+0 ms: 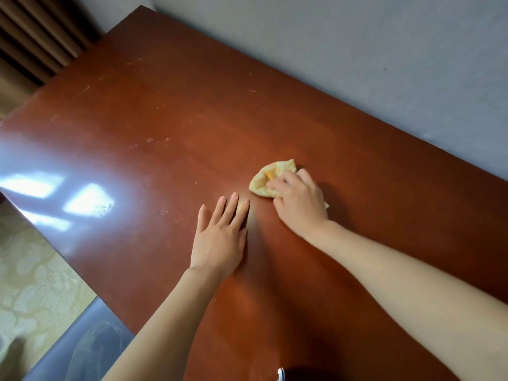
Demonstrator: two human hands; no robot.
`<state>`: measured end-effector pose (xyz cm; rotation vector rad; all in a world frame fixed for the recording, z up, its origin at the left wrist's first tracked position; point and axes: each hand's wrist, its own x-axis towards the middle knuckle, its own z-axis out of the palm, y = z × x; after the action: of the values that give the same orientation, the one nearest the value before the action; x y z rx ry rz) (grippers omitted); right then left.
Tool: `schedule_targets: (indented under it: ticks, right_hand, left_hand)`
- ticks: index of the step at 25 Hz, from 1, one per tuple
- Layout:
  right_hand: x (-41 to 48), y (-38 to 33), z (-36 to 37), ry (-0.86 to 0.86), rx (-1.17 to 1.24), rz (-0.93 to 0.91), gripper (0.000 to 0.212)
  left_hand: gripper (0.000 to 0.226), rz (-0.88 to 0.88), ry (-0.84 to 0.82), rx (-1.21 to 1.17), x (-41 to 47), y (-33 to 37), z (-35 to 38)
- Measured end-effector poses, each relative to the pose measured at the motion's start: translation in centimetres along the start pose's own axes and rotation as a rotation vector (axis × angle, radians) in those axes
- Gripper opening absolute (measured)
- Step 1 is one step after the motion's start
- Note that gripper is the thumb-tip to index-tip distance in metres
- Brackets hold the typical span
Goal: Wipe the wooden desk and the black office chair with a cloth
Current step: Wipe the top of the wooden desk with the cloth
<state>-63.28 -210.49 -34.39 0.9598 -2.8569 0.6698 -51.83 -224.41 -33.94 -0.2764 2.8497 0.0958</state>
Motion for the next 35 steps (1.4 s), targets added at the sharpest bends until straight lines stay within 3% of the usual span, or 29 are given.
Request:
schedule_targets:
  ticks: [3,7,10,13,15,18,23,26,31,35]
  right_hand:
    - [-3.6,-2.5,0.1,-0.061,0.006,-0.073,0.021]
    - [-8.3,-6.1,0.3,-0.131,0.050,-0.210,0.023]
    - [-11.6,-8.7,0.4,-0.201,0.069,-0.313,0.024]
    - [-15.1,-10.8,0.7,-0.250,0.082,-0.454,0.029]
    - [-17.7,-12.0,1.2,-0.292,0.076,-0.528,0.038]
    - [-19.6,-12.5,1.8,-0.384,-0.015,-0.652,0.049]
    - [-13.6,-11.6,2.4,-0.535,0.006,-0.848,0.066]
    - [-10.2,-14.4,4.1,-0.657,-0.001,-0.748,0.064]
    - [-4.3,-20.9,7.5,-0.667,0.037,-0.542,0.059]
    - [-4.5,-24.0,9.1,-0.702,0.051,-0.365,0.053]
  left_hand:
    - [0.060,-0.122,0.122,-0.192,-3.6,0.1,1.3]
    - [0.068,-0.612,0.252,-0.513,-8.8,-1.4,3.1]
    - [0.074,-0.944,0.221,-0.715,-12.2,-3.2,3.9]
    - [0.080,-1.086,0.157,-0.880,-15.2,-4.3,4.6]
    - [0.075,-1.068,0.136,-1.020,-16.7,-5.3,5.1]
    - [0.060,-0.867,0.052,-1.299,-18.4,-7.1,5.2]
    - [0.067,-0.835,-0.071,-1.406,-19.0,-9.5,4.8]
    - [0.070,-0.875,-0.069,-1.446,-19.0,-9.7,4.7]
    - [0.076,-0.926,-0.048,-1.470,-19.0,-9.7,4.6]
    - [0.078,-0.915,-0.038,-1.495,-19.2,-9.6,4.7]
